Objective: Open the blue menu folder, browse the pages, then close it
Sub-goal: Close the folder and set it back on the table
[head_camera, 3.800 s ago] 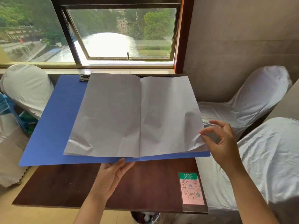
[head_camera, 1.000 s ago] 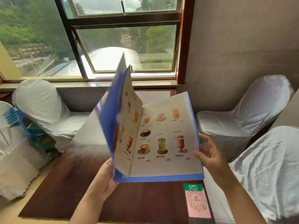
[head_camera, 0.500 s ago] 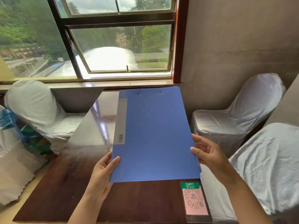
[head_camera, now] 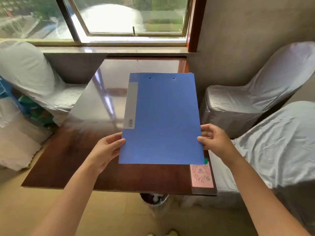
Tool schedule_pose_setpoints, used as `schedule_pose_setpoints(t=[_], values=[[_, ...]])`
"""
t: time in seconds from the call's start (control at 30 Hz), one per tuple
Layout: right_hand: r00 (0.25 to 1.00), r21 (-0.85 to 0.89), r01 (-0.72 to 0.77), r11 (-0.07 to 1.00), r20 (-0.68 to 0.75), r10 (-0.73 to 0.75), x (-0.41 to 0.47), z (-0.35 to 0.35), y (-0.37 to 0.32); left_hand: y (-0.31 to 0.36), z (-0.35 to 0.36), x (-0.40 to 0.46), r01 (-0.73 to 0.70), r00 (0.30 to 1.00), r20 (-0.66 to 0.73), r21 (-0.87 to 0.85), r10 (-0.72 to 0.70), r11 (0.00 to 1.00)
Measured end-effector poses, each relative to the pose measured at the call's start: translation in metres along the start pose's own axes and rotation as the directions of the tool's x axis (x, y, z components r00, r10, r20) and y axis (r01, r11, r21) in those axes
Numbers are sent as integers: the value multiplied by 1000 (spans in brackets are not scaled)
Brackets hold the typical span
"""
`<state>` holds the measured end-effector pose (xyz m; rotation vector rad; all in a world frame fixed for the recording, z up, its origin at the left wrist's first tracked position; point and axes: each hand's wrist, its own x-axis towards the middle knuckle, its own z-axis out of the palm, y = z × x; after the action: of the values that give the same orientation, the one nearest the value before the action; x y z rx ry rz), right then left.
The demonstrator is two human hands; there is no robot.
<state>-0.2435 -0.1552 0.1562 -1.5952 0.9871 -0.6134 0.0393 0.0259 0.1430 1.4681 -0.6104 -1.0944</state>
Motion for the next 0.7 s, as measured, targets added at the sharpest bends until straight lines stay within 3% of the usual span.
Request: schedule_pose_setpoints(t=[0.37, 0.7], values=[[958, -343, -287, 894, -83, 276, 20, 54, 120, -128, -9, 33, 280, 956, -131, 152, -262, 948], [944, -513, -325, 794, -123, 307, 19, 73, 159, -170, -4, 49, 290, 945, -246, 315, -217, 904]])
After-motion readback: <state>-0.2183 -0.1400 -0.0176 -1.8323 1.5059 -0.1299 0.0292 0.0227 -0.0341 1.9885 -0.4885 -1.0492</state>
